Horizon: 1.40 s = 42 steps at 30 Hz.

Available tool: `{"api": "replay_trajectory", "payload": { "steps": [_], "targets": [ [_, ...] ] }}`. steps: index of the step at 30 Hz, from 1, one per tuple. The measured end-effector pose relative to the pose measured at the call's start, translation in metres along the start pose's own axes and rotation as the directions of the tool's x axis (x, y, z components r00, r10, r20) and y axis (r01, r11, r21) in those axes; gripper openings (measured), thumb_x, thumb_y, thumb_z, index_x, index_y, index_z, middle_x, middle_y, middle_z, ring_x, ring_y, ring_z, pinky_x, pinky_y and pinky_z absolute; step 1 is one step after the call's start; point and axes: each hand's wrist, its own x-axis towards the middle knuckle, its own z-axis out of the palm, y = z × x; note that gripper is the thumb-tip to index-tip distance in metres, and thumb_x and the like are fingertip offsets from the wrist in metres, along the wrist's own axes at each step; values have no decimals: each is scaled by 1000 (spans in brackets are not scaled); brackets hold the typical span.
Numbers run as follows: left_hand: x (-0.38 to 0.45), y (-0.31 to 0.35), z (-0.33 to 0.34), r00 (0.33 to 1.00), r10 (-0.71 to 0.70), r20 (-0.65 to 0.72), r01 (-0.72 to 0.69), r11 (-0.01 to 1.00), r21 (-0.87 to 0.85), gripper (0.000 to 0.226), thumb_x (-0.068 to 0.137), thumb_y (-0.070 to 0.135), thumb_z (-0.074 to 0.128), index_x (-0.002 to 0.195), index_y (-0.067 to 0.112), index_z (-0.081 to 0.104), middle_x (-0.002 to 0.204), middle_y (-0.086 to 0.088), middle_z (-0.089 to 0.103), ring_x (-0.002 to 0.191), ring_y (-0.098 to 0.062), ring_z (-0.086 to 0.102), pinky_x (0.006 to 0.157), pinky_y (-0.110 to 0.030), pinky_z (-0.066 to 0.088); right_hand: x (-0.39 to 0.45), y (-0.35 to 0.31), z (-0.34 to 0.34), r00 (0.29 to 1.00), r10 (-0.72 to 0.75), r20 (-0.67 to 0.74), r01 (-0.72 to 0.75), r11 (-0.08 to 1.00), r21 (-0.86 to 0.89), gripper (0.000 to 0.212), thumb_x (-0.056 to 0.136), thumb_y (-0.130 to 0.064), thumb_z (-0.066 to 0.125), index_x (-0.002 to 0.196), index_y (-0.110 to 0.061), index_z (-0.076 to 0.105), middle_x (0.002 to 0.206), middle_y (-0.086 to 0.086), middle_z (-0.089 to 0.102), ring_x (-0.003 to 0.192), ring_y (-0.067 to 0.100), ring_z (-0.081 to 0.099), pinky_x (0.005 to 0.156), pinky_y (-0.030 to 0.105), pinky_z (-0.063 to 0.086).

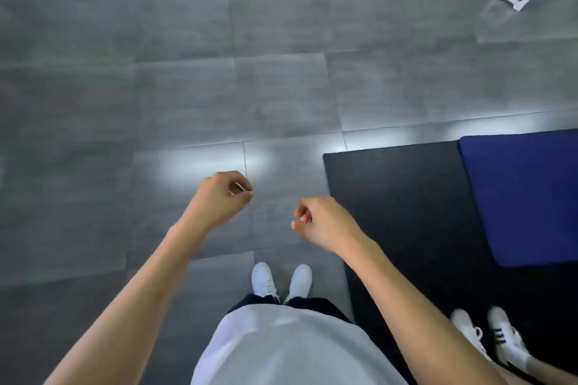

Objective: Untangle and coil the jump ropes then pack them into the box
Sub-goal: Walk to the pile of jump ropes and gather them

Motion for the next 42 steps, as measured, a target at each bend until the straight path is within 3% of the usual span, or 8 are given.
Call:
{"api": "replay_trajectory", "payload": {
  "steps": [10,14,20,24,29,42],
  "targets": [
    [45,-39,-58,993,-90,-83,88,996,-31,12,88,17,61,89,27,67,82,7,67,71,-6,61,52,-19,40,76,-39,0,999,-32,-3,32,999,-16,13,89,-30,62,98,-21,63,87,-9,65,83,14,62,74,31,52],
    [89,-36,-91,992,-95,-84,92,995,-40,12,89,16,61,89,27,67,82,7,66,69,-6,60,45,-11,38,133,-62,-26,999,-52,-7,52,998,20,14,88,-30,63,98,-22,63,87,-11,63,86,15,62,74,32,52],
    [187,-16,-154,984,-145,-108,134,985,-105,13,87,16,62,87,28,66,80,4,67,69,-19,64,44,-17,43,246,-97,-95,989,-115,-93,121,991,62,11,85,-24,64,95,-20,66,81,-12,63,83,16,62,76,36,54],
    [250,-1,-204,976,-172,-136,155,980,-123,13,88,18,62,86,30,66,82,4,69,71,-14,65,53,-21,46,321,-130,-144,988,-133,-78,138,989,55,9,84,-24,64,93,-21,66,77,-13,59,80,17,61,75,35,54],
    [328,3,-275,969,-168,-179,146,981,-127,11,90,18,60,91,28,66,84,9,67,73,-11,64,49,-14,42,416,-187,-189,981,-192,-20,193,981,21,11,83,-22,65,93,-19,66,76,-12,59,80,17,61,76,35,54],
    [573,-24,-491,972,-150,-183,132,986,-106,14,89,17,59,92,27,67,84,13,67,83,-11,63,68,-28,51,666,-353,-286,984,-158,-79,162,986,49,10,85,-27,68,93,-22,65,79,-14,60,80,14,61,77,37,55]
  ]
}}
